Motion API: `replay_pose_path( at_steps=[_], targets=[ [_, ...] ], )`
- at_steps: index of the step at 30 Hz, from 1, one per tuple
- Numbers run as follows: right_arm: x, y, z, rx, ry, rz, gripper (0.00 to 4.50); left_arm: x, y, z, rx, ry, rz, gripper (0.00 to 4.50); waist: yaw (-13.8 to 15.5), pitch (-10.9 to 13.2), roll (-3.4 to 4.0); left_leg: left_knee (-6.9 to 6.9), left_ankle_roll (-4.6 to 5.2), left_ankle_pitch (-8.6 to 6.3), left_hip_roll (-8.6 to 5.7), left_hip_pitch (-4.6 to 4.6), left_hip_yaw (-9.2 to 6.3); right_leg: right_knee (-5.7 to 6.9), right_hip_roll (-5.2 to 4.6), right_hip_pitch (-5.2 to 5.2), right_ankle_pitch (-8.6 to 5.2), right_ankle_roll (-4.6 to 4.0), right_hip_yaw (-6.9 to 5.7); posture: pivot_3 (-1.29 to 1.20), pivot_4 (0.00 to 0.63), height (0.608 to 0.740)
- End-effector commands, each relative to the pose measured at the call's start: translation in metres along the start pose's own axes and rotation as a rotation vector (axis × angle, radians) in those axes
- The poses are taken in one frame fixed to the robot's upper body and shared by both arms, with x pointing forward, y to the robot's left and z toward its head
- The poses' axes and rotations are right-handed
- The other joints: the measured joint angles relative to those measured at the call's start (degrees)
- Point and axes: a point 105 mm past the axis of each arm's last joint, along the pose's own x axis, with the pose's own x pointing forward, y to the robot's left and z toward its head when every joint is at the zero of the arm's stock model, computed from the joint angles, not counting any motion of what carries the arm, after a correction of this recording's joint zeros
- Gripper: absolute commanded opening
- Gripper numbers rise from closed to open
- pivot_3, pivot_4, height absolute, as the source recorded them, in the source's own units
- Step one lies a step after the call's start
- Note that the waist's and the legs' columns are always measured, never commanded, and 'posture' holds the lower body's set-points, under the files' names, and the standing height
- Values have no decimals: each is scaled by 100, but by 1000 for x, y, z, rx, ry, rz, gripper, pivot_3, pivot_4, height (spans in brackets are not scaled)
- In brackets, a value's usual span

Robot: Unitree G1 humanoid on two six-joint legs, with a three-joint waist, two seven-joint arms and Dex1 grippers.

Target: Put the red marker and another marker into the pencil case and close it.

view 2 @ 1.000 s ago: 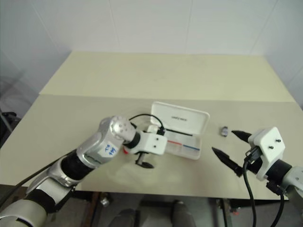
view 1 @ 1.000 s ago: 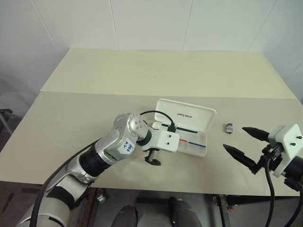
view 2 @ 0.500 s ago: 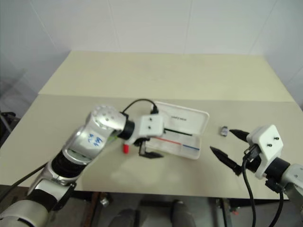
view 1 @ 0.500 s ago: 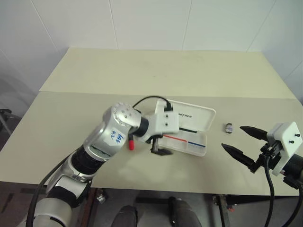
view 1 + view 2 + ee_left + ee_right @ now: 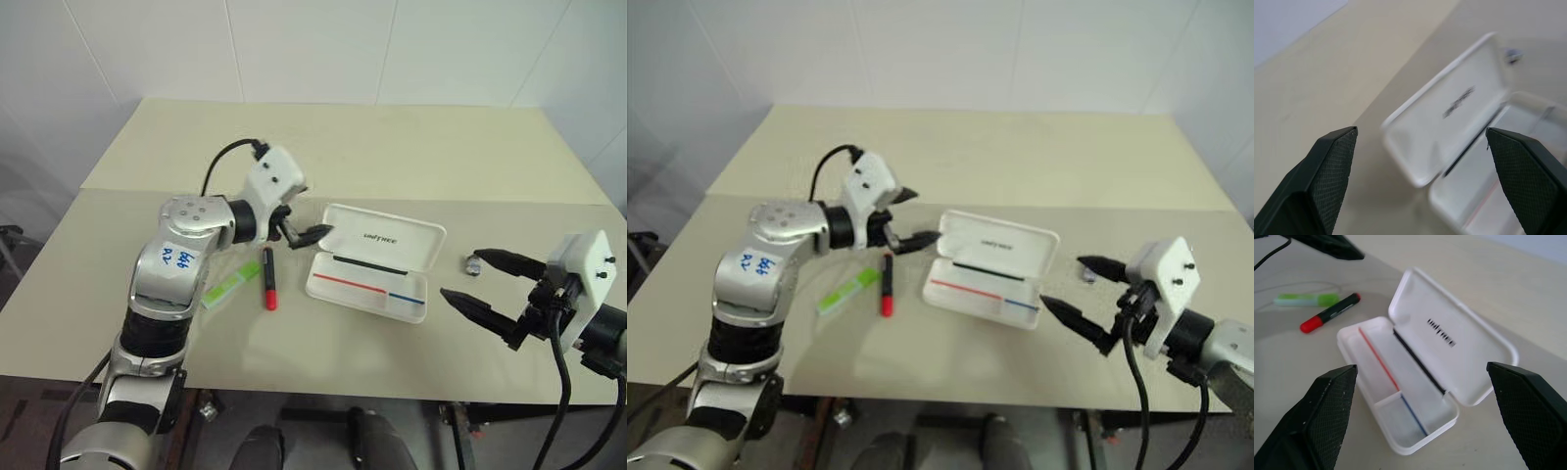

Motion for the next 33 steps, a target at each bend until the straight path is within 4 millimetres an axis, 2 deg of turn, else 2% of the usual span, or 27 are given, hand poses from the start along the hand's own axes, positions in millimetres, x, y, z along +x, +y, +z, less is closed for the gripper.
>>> replay_pose_path(
  at_steps=[1,3,7,10,13,15,20,24,27,33],
  targets=[
    [2,13,11,-86,-15,66,4500,-6,18,-16,-49,46,143,4472,9,0,-1,-1,-1,-1,0,1,-1,2,0,0,11,22,-1,0,150,740],
    [3,20,14,-149,-35,86,4500,-6,21,-27,-97,82,198,4472,11,1,-2,-2,-2,-1,0,11,-3,1,0,-11,28,54,-4,0,150,740],
    [4,37,17,-144,-51,187,4500,-2,17,-42,-177,139,255,4472,29,2,-4,4,-10,-2,-2,-3,-7,-3,-1,-21,36,66,-4,0,150,740],
    [-3,41,13,-135,-27,250,4500,4,-3,-54,-219,201,228,4472,26,3,-5,3,-13,-4,-3,-6,-6,-15,-2,-20,39,71,-3,0,150,740],
    [-11,38,7,-131,-5,256,4500,3,-13,-64,-269,262,222,4472,26,6,-10,1,-13,-4,-4,-7,-6,-16,-2,-20,39,71,-3,0,150,740],
    [-14,31,2,-126,13,225,4500,2,-27,-69,-287,301,202,4472,26,7,-13,2,-14,-4,-3,-7,-6,-16,-2,-20,39,71,-3,0,150,740],
    [-13,27,-3,-116,25,202,4500,-2,-51,-66,-307,328,177,4472,12,8,-15,4,-16,-5,-2,-6,1,-17,-2,-19,39,67,0,0,150,740],
    [-12,22,-7,-118,36,184,4500,-9,-53,-72,-328,382,209,4472,7,9,-16,7,-17,-4,-1,-6,2,-16,0,-17,40,58,-1,0,150,740],
    [-11,17,-8,-119,45,172,4500,-12,-51,-65,-332,371,215,4472,9,9,-16,15,-18,-4,-1,-6,2,-18,0,-17,-3,-28,-1,0,150,740],
    [-11,13,-10,-123,53,160,4500,-19,-48,-75,-320,412,237,4472,7,9,-17,15,-19,-3,-1,-6,2,-15,0,-17,-2,-26,-1,0,150,740]
  ],
)
